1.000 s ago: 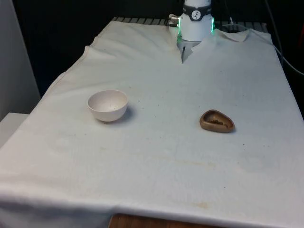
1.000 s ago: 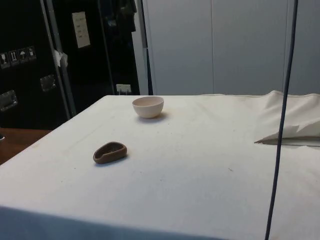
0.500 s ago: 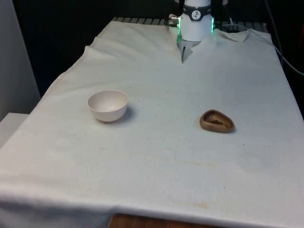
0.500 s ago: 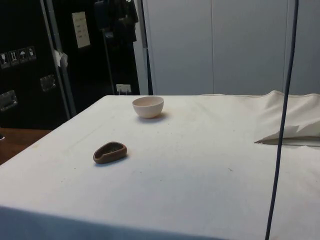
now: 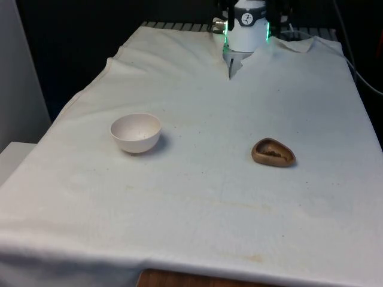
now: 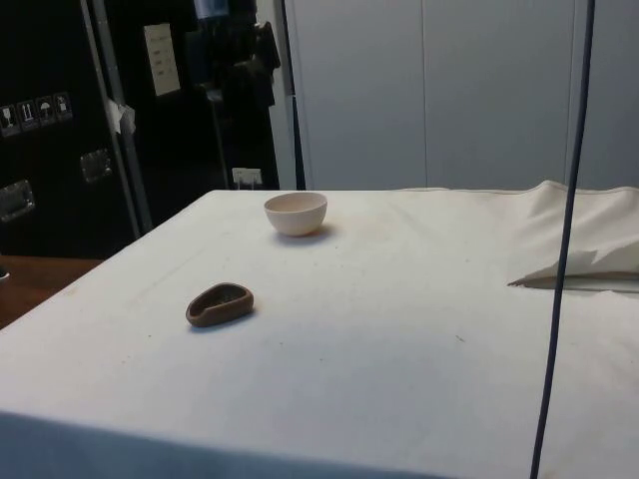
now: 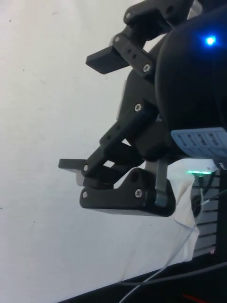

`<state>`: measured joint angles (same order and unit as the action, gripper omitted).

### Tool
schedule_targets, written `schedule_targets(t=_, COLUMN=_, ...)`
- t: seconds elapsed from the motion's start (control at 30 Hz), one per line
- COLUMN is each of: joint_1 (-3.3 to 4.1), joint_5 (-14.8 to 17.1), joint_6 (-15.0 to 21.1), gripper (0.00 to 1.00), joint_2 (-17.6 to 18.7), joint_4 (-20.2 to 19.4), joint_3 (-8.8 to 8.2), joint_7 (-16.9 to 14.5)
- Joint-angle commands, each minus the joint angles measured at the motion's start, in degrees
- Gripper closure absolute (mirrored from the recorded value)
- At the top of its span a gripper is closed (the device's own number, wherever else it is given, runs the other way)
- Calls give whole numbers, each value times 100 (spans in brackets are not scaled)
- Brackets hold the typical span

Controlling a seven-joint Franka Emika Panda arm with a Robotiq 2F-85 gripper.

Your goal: Pour the coffee beans from the cup into the bowl.

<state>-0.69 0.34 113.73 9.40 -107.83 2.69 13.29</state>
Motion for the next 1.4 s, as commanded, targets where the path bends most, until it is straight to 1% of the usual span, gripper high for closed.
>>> schedule_targets(t=0.0, joint_1=0, joint_5=52, joint_6=120, gripper=0, joint_2=11, joint_4=-57, joint_3=0, joint_7=80)
schedule_targets(t=0.13, joint_1=6, joint_5=63, joint_6=264, gripper=0, joint_2=74, joint_4=-138, joint_3=0, joint_7=258)
schedule_targets(t=0.17, joint_1=0, joint_5=29, joint_6=143, gripper=0, joint_2=57, joint_4=-86, joint_3=0, joint_7=172)
schedule_targets(t=0.2, joint_1=6, joint_5=69, joint_6=292, gripper=0, joint_2=86, joint_4=-149, joint_3=0, joint_7=292)
schedule_targets(t=0.33, joint_1=6, joint_5=109, joint_6=407, gripper=0, joint_2=138, joint_4=-206, joint_3=0, joint_7=407)
schedule_targets(t=0.4, joint_1=11, joint_5=120, joint_6=487, gripper=0, joint_2=178, joint_4=-246, joint_3=0, joint_7=521)
schedule_targets(t=0.43, joint_1=11, joint_5=120, joint_6=487, gripper=0, joint_2=178, joint_4=-246, joint_3=0, joint_7=521)
schedule_targets(t=0.47, joint_1=11, joint_5=69, joint_6=407, gripper=0, joint_2=183, joint_4=-218, joint_3=0, joint_7=493)
schedule_targets(t=0.53, joint_1=11, joint_5=132, joint_6=561, gripper=0, joint_2=223, joint_4=-275, joint_3=6, joint_7=630)
schedule_targets(t=0.7, joint_1=17, joint_5=166, joint_6=688, gripper=0, joint_2=304, joint_4=-327, joint_3=6, joint_7=825)
schedule_targets(t=0.73, joint_1=23, joint_5=172, joint_6=710, gripper=0, joint_2=321, joint_4=-332, joint_3=6, joint_7=859)
schedule_targets(t=0.77, joint_1=23, joint_5=120, joint_6=642, gripper=0, joint_2=321, joint_4=-309, joint_3=0, joint_7=837)
schedule_targets(t=0.8, joint_1=23, joint_5=178, joint_6=739, gripper=0, joint_2=327, joint_4=-344, joint_3=6, joint_7=888)
schedule_targets(t=0.93, joint_1=29, joint_5=201, joint_6=842, gripper=0, joint_2=384, joint_4=-384, joint_3=6, joint_7=1054)
schedule_targets(t=0.97, joint_1=29, joint_5=201, joint_6=842, gripper=0, joint_2=384, joint_4=-384, joint_3=6, joint_7=1054)
schedule_targets(t=1.0, joint_1=34, joint_5=201, joint_6=877, gripper=0, joint_2=413, joint_4=-390, joint_3=6, joint_7=1140)
schedule_targets(t=1.03, joint_1=34, joint_5=155, joint_6=779, gripper=0, joint_2=407, joint_4=-355, joint_3=0, joint_7=1089)
schedule_targets(t=1.07, joint_1=40, joint_5=201, joint_6=888, gripper=0, joint_2=430, joint_4=-395, joint_3=6, joint_7=1175)
schedule_targets(t=1.27, joint_1=40, joint_5=183, joint_6=1031, gripper=0, joint_2=567, joint_4=-435, joint_3=-6, joint_7=1438)
schedule_targets(t=1.3, joint_1=40, joint_5=155, joint_6=940, gripper=0, joint_2=561, joint_4=-401, joint_3=-6, joint_7=1398)
schedule_targets(t=1.33, joint_1=40, joint_5=178, joint_6=1049, gripper=0, joint_2=584, joint_4=-441, joint_3=-6, joint_7=1473)
schedule_targets(t=1.37, joint_1=40, joint_5=178, joint_6=1077, gripper=0, joint_2=607, joint_4=-453, joint_3=-6, joint_7=1507)
